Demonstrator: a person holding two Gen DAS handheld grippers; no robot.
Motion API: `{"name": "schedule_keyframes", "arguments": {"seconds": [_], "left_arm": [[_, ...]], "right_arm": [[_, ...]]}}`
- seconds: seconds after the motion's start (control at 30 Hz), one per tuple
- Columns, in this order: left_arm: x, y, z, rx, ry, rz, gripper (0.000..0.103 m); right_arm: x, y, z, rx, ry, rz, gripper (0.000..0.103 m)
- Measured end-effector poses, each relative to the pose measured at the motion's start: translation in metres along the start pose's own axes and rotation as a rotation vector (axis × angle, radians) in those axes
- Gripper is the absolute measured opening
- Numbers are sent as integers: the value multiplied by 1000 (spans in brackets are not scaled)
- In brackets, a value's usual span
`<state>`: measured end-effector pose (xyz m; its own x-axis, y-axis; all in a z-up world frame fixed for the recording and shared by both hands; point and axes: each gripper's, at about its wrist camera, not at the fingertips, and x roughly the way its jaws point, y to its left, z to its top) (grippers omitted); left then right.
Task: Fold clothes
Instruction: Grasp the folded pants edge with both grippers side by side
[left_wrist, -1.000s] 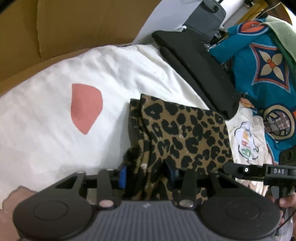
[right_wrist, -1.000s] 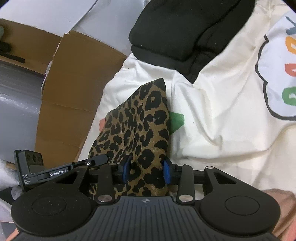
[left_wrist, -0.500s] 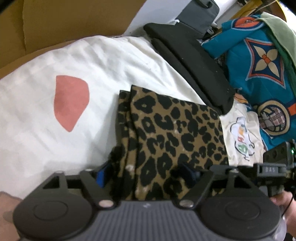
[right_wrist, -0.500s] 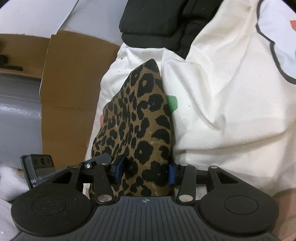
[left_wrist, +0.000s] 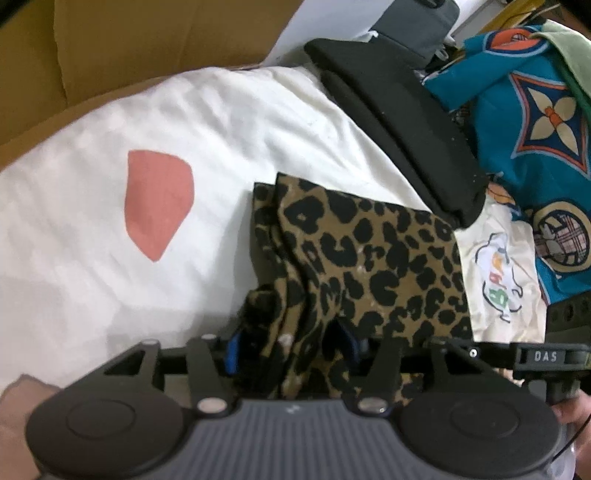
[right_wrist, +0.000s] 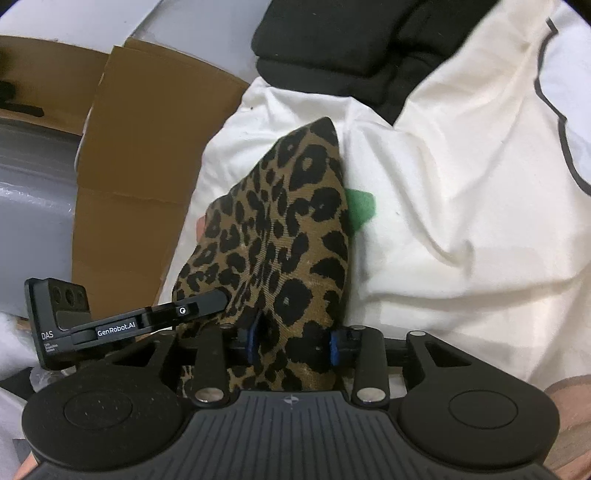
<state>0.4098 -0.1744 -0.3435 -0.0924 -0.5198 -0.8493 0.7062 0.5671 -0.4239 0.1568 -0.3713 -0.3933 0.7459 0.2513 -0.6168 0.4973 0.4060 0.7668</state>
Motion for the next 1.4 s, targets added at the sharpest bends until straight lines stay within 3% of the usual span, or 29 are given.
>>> {"name": "schedule_keyframes", "arguments": {"seconds": [0.13, 0.23, 0.4, 0.57, 1.4], "left_arm": [[5, 1, 3, -16, 8, -11, 59], [4, -3, 5, -13, 4, 7, 51], [-5, -12, 3, 8, -8, 45, 34], [-15, -28, 3, 34, -18, 91, 29], [-100, -74, -9, 15, -151, 226, 26]], "right_arm": [[3, -3, -3, 4, 4, 0, 37], [11, 3, 0, -25, 10, -14, 35], [12, 21, 2, -104, 21, -60, 19], [8, 37, -2, -166, 16, -131, 13], [-32, 124, -4, -374, -57, -181, 10]]}}
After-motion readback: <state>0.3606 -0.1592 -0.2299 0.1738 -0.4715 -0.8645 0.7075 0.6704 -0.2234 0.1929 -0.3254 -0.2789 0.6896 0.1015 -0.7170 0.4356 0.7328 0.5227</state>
